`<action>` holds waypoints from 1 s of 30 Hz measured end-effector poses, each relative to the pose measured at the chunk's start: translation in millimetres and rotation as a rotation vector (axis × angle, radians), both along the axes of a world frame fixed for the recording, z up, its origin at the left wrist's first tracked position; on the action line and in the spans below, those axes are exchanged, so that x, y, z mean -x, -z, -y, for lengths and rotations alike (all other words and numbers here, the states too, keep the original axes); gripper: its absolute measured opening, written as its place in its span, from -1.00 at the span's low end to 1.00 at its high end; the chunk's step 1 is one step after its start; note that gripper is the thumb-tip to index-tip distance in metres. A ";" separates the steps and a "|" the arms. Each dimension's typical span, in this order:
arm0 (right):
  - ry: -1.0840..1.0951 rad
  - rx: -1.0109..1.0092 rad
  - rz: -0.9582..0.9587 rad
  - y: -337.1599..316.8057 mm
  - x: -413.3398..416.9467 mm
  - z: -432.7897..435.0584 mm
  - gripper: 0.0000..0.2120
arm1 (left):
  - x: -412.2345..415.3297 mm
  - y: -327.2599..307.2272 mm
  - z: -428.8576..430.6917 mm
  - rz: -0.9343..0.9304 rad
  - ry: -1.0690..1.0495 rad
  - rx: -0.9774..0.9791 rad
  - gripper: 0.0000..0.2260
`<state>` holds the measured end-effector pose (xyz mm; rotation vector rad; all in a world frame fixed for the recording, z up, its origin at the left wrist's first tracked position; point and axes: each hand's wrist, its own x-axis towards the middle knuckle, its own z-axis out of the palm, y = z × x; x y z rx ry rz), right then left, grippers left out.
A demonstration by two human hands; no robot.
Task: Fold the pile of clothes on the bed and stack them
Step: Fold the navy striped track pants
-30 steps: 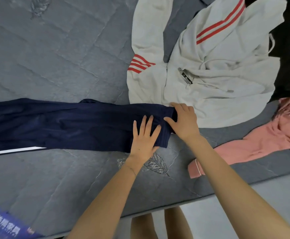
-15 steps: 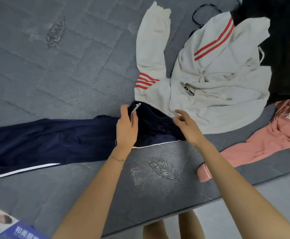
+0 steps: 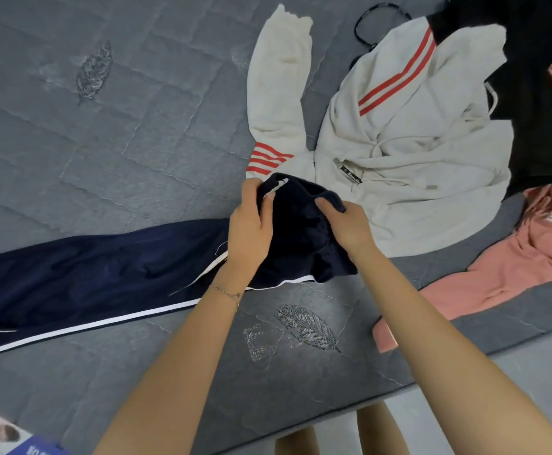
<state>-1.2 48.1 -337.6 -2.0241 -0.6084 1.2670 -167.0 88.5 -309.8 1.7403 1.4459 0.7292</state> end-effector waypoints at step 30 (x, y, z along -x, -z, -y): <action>0.094 -0.079 0.342 -27.2 -203.0 59.9 -0.79 | -178.7 45.7 85.7 -0.505 0.400 0.256 -0.37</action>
